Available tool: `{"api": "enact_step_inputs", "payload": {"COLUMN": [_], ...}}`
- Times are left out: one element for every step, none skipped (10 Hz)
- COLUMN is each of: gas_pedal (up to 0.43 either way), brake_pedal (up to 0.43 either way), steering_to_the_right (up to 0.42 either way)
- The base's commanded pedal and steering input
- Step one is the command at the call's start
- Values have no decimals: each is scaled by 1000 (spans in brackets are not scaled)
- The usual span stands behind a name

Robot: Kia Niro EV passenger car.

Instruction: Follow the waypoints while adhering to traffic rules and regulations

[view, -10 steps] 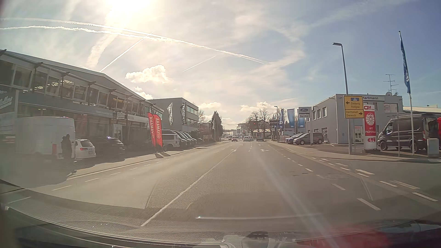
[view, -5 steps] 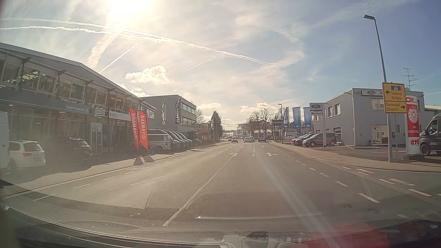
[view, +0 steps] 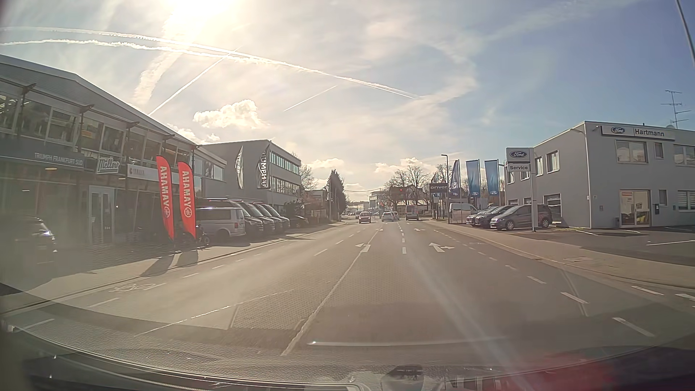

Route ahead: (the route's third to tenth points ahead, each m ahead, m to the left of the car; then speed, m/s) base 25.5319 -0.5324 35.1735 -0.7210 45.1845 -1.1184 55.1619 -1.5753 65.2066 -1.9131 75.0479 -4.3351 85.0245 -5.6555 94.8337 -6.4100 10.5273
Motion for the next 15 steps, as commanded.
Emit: {"api": "enact_step_inputs", "payload": {"gas_pedal": [39, 28, 28, 28, 28, 28, 28, 28, 28, 28, 28, 28, 28, 39, 79], "brake_pedal": [0, 0, 0, 0, 0, 0, 0, 0, 0, 0, 0, 0, 0, 0, 0], "steering_to_the_right": [9, 9, 9, 9, 9, 9, 9, 8, 8, 8, 7, 7, 8, 7, 7]}}
